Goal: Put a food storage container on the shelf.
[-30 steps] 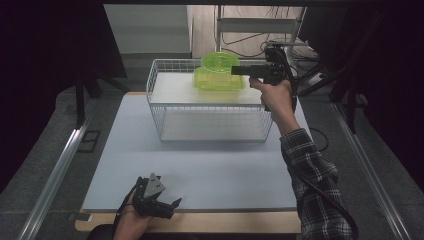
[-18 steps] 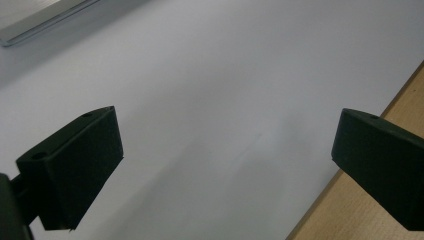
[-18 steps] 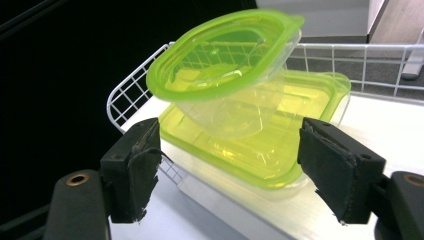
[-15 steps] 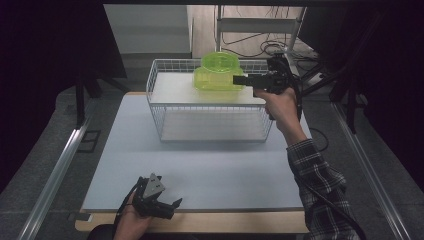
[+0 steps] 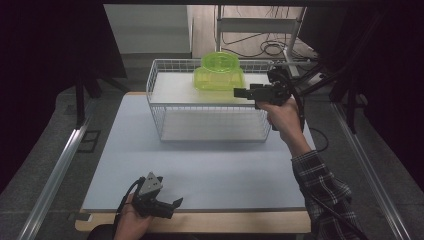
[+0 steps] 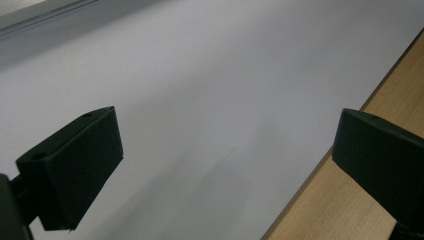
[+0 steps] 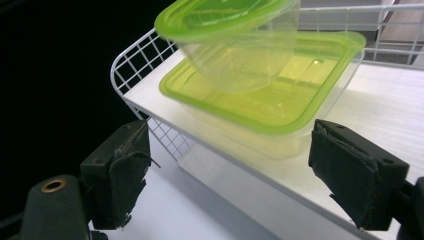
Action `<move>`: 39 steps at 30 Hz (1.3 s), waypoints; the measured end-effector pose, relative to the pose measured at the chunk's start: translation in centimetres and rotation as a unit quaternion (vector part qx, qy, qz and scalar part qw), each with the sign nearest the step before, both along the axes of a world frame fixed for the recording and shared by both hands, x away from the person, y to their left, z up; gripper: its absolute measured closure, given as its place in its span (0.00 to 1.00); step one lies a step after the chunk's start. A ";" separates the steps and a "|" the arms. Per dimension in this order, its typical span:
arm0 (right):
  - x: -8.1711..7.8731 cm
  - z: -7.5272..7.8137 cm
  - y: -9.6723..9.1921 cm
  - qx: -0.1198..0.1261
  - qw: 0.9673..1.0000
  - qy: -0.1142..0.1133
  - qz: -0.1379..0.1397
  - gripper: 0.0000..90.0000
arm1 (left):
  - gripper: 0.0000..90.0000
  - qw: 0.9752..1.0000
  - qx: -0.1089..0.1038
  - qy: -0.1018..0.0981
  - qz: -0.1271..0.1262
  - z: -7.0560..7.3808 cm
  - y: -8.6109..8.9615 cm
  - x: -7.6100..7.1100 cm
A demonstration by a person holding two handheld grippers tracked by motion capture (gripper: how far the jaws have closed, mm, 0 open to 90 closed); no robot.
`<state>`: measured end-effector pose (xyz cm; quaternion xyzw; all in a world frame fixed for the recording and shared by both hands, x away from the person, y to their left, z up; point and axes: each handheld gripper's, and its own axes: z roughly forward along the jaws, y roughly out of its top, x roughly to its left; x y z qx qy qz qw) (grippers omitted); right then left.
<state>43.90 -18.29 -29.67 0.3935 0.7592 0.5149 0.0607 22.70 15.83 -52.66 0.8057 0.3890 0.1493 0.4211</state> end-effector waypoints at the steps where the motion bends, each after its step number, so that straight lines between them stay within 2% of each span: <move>1: -0.2 -0.1 0.0 -0.001 1.000 -0.004 0.002 0.19 | 0.00 1.000 0.000 0.000 0.000 0.0 0.0 0.0; 5: -0.8 -0.7 0.0 -0.007 1.000 -0.009 0.010 0.17 | 0.00 1.000 0.001 -0.002 0.000 0.0 0.0 0.0; 11: -1.7 -1.6 0.3 -0.030 0.999 -0.023 0.024 0.14 | 0.00 1.000 0.012 -0.007 0.000 -0.1 -0.1 0.0; 19: -2.6 -3.0 0.6 -0.055 0.997 -0.023 0.038 0.10 | 0.00 1.000 0.020 -0.009 -0.001 -0.1 -0.1 0.0; 30: -3.1 -4.6 0.5 -0.062 0.997 -0.019 0.041 0.09 | 0.00 1.000 0.028 -0.010 -0.002 -0.2 -0.2 0.0; 39: -3.6 -5.7 0.0 -0.082 0.996 -0.026 0.036 0.06 | 0.00 0.999 0.031 -0.010 -0.003 -0.2 -0.3 0.0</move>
